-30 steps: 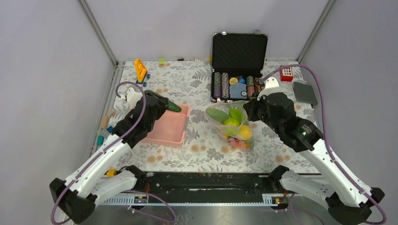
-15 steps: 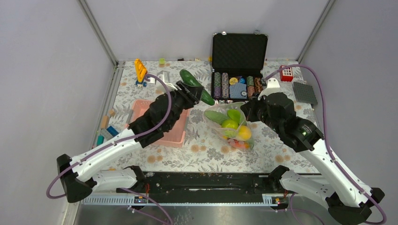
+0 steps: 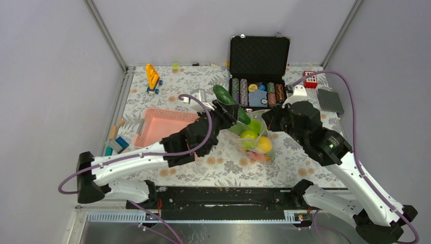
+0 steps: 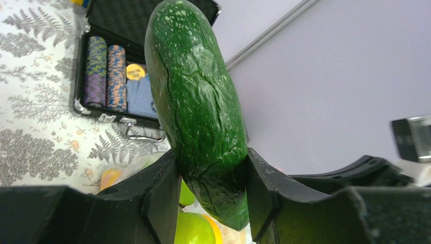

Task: Place the food in the zip-top bag and seal the zipper
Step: Place the fake vegetable in the zipper food storage bag.

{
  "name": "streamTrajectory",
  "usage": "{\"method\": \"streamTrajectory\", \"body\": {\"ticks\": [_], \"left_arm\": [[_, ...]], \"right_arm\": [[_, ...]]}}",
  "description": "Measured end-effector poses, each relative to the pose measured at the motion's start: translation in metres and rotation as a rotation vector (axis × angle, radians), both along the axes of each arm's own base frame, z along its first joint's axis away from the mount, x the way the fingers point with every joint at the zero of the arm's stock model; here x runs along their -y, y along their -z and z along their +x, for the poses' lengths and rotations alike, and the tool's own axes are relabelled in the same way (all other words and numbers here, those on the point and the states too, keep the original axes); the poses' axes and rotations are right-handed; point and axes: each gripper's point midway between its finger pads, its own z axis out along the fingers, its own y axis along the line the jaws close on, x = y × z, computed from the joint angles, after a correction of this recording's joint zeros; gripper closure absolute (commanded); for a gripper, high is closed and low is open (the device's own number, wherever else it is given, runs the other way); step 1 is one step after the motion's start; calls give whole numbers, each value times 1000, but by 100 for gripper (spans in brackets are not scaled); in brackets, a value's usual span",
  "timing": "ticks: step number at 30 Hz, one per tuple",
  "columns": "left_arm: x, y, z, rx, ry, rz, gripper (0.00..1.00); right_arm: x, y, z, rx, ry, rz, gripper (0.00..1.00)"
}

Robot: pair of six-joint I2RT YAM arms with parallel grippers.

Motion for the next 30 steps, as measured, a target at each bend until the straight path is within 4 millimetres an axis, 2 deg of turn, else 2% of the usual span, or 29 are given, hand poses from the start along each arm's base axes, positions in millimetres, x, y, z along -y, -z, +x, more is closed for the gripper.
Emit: {"method": "streamTrajectory", "body": {"ticks": [2, 7, 11, 14, 20, 24, 29, 30], "left_arm": [[7, 12, 1, -18, -29, 22, 94], [25, 35, 2, -64, -50, 67, 74], [35, 41, 0, -79, -35, 67, 54], [45, 41, -8, -81, -2, 67, 34], [59, 39, -27, -64, 84, 89, 23], [65, 37, -33, -41, 124, 109, 21], [69, 36, -40, -14, 157, 149, 3], [68, 37, -40, -7, 160, 166, 1]], "right_arm": [[1, -1, -1, 3, 2, 6, 95], [1, -3, -1, 6, 2, 9, 95], [1, -2, -1, 6, 2, 9, 94], [1, -2, -1, 6, 2, 9, 94], [1, -2, -1, 6, 2, 9, 94], [1, -3, -1, 7, 3, 8, 94], [3, -3, 0, 10, 16, 4, 94], [3, -3, 0, 11, 16, 3, 94]]}}
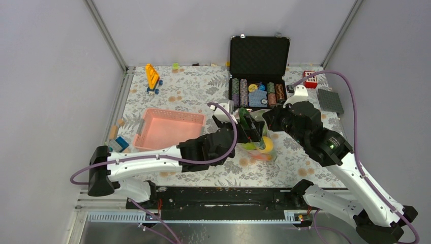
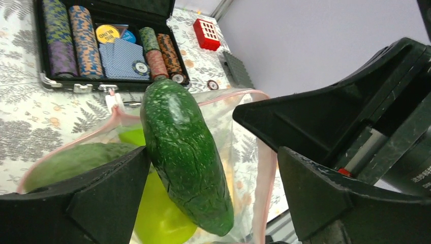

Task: Place the food in the zip-top bag and seal the zipper
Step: Place the fake vegetable in the zipper food storage bag, then adjust the zipper food storage bag at the center of the board.

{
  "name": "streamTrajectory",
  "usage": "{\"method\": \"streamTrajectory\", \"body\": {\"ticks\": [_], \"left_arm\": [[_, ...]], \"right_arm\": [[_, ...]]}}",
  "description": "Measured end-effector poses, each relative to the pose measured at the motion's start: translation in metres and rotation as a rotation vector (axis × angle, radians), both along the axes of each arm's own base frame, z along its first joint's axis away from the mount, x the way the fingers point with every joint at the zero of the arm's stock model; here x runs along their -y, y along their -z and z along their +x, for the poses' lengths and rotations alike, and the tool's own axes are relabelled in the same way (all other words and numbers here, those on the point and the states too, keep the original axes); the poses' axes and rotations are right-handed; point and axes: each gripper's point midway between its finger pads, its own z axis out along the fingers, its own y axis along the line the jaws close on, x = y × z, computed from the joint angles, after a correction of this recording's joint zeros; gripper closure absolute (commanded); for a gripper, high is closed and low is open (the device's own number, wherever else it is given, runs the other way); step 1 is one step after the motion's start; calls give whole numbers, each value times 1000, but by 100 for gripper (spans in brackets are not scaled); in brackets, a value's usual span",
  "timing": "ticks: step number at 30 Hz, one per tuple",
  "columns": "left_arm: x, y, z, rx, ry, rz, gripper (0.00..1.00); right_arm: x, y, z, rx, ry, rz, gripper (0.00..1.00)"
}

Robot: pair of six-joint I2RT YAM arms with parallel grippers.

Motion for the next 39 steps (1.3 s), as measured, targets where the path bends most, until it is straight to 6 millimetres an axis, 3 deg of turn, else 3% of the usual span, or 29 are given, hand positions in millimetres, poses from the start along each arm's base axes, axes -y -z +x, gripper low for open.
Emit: {"method": "streamTrajectory", "body": {"ticks": [5, 11, 15, 20, 24, 26, 34, 39], "left_arm": [[-19, -8, -3, 62, 23, 108, 1], [-60, -41, -15, 136, 76, 159, 1], [-90, -46, -13, 133, 59, 189, 1], [-145, -14, 19, 28, -30, 229, 6], [-171, 22, 33, -62, -16, 227, 16], [-167, 34, 30, -91, 42, 230, 19], [-103, 61, 2, -150, 409, 216, 24], [-80, 77, -2, -189, 511, 212, 35]], "right_arm": [[0, 0, 0, 2, 0, -4, 94], [1, 0, 0, 5, -3, -11, 94], [1, 0, 0, 10, -6, -15, 94], [3, -2, -1, 19, -10, -17, 95], [2, -3, -2, 20, -15, -17, 95], [1, -2, -3, 19, -21, -16, 95], [0, -2, -4, 17, -33, -15, 95], [-1, -2, -4, 17, -34, -15, 95]]}}
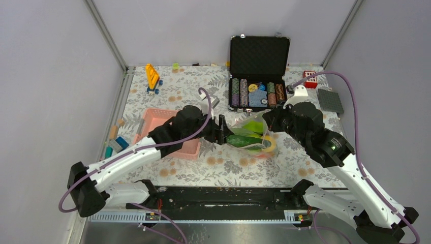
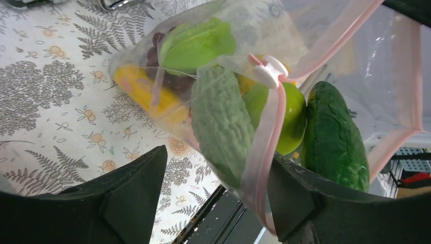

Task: Place the food in the zip-top bag and seal the zipper
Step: Adjust the zipper food storage bag at the center of the board.

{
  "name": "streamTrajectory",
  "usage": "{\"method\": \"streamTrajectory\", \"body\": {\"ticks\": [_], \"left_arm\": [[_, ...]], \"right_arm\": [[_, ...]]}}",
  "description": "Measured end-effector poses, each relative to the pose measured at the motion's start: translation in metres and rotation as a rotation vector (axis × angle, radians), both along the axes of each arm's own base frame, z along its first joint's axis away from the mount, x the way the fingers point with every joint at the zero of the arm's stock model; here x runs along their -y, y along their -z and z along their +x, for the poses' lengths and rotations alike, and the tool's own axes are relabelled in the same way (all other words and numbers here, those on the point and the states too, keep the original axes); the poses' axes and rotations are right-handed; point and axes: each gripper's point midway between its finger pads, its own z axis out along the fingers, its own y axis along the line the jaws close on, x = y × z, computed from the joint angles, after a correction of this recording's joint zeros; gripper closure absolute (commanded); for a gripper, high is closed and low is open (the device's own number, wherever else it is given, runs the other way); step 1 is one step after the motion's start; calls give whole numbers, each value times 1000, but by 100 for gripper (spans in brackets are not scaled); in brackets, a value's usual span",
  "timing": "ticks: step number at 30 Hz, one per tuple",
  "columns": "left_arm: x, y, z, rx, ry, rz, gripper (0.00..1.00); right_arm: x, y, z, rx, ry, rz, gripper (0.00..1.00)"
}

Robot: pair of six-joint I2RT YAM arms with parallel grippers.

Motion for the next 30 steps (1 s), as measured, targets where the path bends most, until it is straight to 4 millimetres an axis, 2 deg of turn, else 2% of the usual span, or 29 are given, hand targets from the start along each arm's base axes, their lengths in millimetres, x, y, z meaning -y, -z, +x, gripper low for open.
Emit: {"method": "streamTrajectory", "body": {"ticks": [4, 8, 10, 11, 17, 21, 24, 27, 28, 30], "left_arm": [[8, 13, 2, -34, 17, 20, 58], [6, 6, 12, -28, -36, 39, 75], [2, 2, 16, -20, -69, 52, 96], [0, 0, 18, -22, -86, 57, 100], [-16, -12, 24, -20, -178, 112, 100], [-31, -34, 27, -16, -239, 160, 100], [-43, -63, 35, 3, -309, 188, 100], [-50, -79, 43, 22, -370, 230, 100], [-51, -80, 46, 23, -385, 249, 100], [-53, -78, 52, 16, -417, 293, 100]], "right_arm": [[-1, 0, 0, -3, -5, 1, 95], [-2, 1, 0, -5, -7, 0, 95], [-2, 1, 1, -3, -6, 0, 95], [-2, 1, 1, -4, -5, -1, 95], [-9, -1, 10, -8, -14, -23, 95], [-24, -4, 15, -12, -82, -50, 94], [-38, -8, 20, -11, -149, -73, 88], [-50, -10, 26, 2, -208, -95, 84], [-52, -9, 27, 6, -217, -103, 81], [-53, -7, 27, 8, -239, -120, 64]]}}
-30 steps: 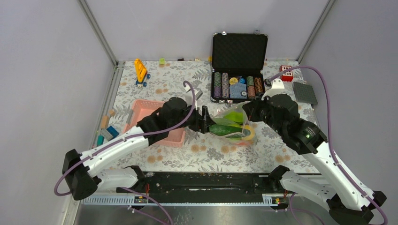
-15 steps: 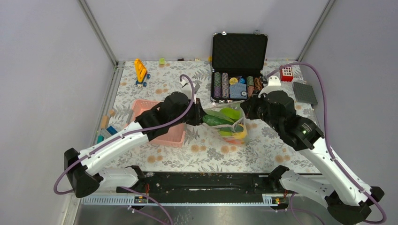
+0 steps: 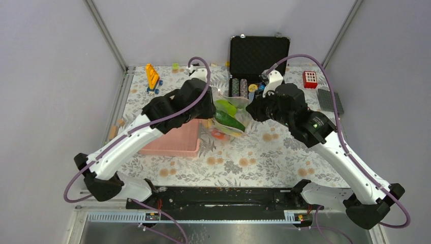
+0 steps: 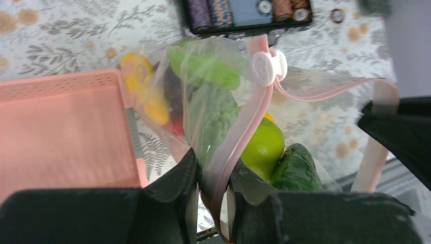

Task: Place the food in the zip-top bag and seal the zipper
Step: Adjust the zipper food storage bag at the center of the board.

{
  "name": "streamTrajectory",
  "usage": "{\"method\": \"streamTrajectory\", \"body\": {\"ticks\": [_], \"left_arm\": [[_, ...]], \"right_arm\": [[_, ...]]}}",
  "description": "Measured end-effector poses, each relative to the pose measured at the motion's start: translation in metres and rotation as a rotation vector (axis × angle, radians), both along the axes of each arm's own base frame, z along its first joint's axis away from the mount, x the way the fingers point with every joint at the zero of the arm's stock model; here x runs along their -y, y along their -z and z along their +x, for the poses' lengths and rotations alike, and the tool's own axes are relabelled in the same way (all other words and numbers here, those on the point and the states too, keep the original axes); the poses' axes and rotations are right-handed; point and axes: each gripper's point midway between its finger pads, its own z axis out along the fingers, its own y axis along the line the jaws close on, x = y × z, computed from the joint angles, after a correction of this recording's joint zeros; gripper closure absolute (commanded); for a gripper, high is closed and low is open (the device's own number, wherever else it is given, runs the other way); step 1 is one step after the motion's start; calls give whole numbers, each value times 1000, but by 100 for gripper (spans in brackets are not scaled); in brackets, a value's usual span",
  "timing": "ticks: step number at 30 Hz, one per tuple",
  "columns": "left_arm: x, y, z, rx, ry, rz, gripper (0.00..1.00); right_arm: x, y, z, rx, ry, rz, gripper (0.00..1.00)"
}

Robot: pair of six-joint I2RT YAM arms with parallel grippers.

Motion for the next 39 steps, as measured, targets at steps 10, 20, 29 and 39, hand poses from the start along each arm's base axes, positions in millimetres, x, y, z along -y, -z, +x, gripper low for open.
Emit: {"method": "streamTrajectory", "body": {"ticks": [10, 20, 29, 39], "left_arm": [[0, 46, 22, -104, -96, 157, 100], [-2, 42, 25, -112, -111, 136, 100], [-2, 42, 25, -118, -117, 126, 100], [-3, 37, 20, -113, -102, 100, 100]], "right_arm": [[3, -22, -3, 163, -105, -61, 38], [-41, -52, -47, 344, -558, -4, 36], [-85, 23, -6, 110, -638, -88, 68], [-57, 36, 49, 107, -307, -225, 75]]}}
